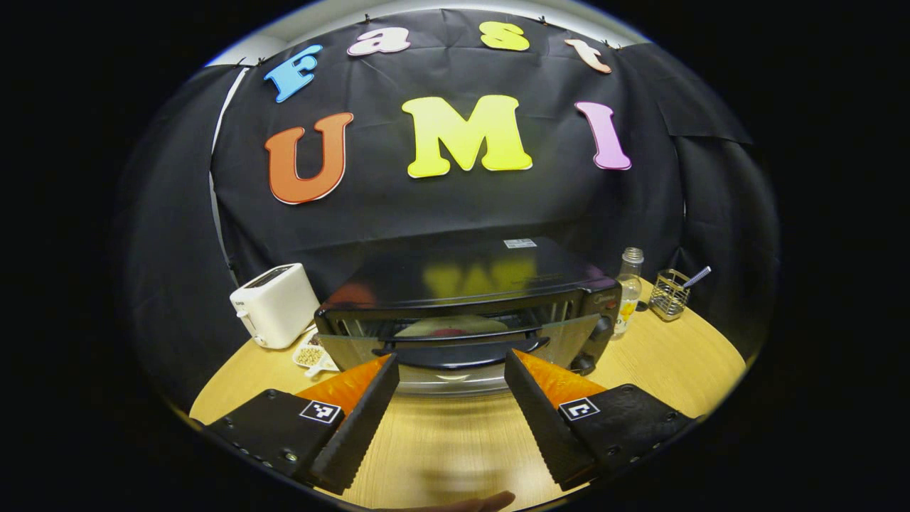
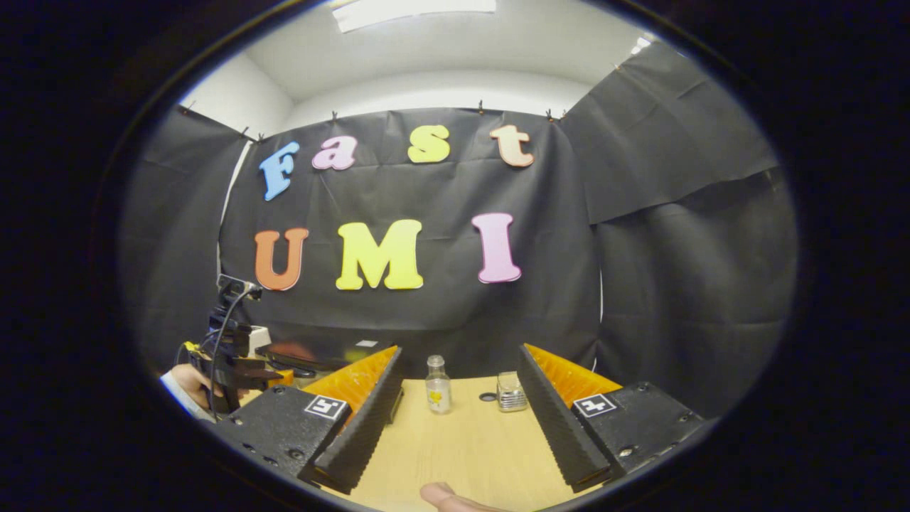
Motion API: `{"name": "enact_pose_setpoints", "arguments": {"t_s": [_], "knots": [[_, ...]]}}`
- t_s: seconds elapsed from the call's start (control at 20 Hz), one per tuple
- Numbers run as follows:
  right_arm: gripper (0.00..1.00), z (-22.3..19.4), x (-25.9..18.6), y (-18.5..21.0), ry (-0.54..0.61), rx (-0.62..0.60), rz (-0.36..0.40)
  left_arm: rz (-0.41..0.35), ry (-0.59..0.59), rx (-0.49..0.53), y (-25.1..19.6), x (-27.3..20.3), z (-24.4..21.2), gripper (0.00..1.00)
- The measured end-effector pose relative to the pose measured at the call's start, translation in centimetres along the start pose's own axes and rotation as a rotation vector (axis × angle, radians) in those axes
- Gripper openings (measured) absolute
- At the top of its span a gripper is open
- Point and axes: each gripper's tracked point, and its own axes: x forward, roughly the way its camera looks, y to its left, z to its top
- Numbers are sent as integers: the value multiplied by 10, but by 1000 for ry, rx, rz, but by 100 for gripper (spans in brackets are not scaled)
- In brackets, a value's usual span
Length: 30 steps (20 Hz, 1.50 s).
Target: Open the electric oven with the left hand, put the food in, and close the electric oven.
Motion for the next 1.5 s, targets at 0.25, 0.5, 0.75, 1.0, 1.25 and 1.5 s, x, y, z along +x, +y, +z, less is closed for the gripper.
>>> {"name": "enact_pose_setpoints", "arguments": {"t_s": [0.25,0.5,0.75,1.0,1.25,1.5], "knots": [[96,3,-23,6,9,-5,11,-3,-49,-29,4,-47,20,96],[100,13,-52,0,-5,9,-17,5,-121,-37,7,-132,36,95],[96,28,-92,-12,-22,63,-63,50,-253,-17,14,-232,78,95],[95,57,-107,-21,-35,50,-73,-1,-344,-59,17,-306,107,95],[96,66,-115,10,-13,-26,-11,-13,-338,-85,21,-344,86,95],[100,37,-131,23,48,7,13,-34,-356,-75,3,-357,64,94]]}}
